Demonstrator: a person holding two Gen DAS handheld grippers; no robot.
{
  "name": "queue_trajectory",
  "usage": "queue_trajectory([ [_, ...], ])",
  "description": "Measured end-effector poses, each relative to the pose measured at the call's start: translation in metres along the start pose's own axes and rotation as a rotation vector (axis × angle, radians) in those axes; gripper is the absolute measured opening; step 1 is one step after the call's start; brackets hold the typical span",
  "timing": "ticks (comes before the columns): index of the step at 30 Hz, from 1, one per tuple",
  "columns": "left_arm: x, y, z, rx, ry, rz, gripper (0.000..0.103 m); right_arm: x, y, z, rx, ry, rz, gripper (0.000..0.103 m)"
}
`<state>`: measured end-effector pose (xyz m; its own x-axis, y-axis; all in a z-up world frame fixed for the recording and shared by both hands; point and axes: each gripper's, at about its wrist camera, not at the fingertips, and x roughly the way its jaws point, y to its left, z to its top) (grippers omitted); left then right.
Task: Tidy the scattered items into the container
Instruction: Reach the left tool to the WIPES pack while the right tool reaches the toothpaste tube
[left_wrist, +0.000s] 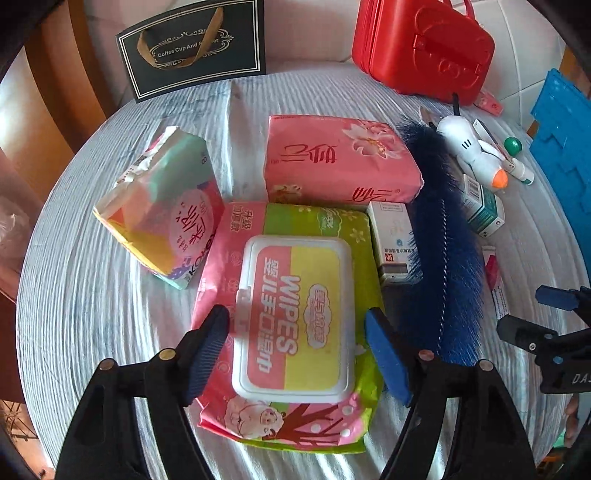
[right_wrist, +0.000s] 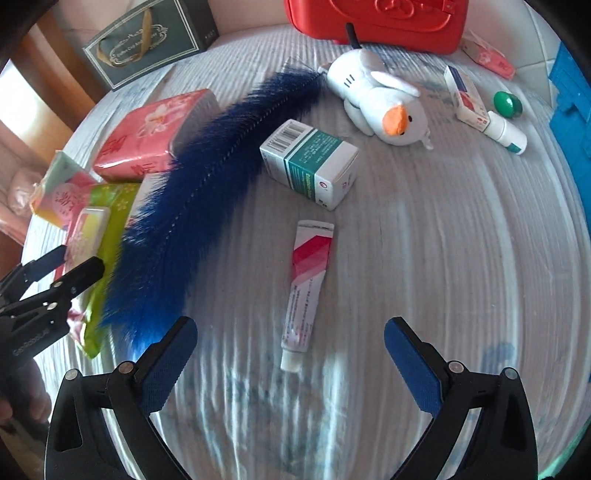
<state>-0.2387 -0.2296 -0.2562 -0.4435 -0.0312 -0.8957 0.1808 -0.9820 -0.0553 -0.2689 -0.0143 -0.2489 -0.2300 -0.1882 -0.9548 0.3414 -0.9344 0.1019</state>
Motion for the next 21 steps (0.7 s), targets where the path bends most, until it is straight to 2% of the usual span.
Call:
queue_trajectory([
  [3, 0.005, 0.002, 0.002, -0.008, -0.003, -0.014, 0.085, 0.012, 0.003, 0.000, 0.008, 0.013, -0.016, 0.103],
  [5, 0.009, 0.001, 0.001, -0.002, -0.003, -0.015, 0.091, 0.019, 0.001, -0.002, 0.038, 0.025, 0.004, 0.103],
  [7, 0.011, 0.003, 0.001, -0.007, 0.001, -0.028, 0.092, 0.018, -0.001, -0.005, 0.063, -0.005, 0.007, 0.103],
  [12, 0.008, -0.001, -0.006, 0.001, -0.021, -0.029, 0.091, 0.016, 0.000, -0.013, 0.072, -0.058, -0.025, 0.103],
  [16, 0.004, -0.005, -0.012, 0.014, -0.036, -0.006, 0.082, 0.019, 0.009, -0.015, 0.037, -0.049, -0.085, 0.102],
  [17, 0.004, -0.005, -0.012, 0.012, -0.037, -0.007, 0.082, 0.019, 0.012, -0.016, 0.020, -0.051, -0.123, 0.096],
  [18, 0.004, -0.004, -0.012, 0.010, -0.036, -0.008, 0.082, 0.018, 0.014, -0.017, 0.007, -0.066, -0.124, 0.092],
  [20, 0.006, -0.003, -0.011, 0.001, -0.030, -0.021, 0.084, 0.013, 0.017, -0.020, 0.000, -0.091, -0.124, 0.072],
  [21, 0.008, -0.002, -0.010, 0.001, -0.024, -0.022, 0.087, 0.010, 0.019, -0.020, -0.003, -0.101, -0.123, 0.066],
])
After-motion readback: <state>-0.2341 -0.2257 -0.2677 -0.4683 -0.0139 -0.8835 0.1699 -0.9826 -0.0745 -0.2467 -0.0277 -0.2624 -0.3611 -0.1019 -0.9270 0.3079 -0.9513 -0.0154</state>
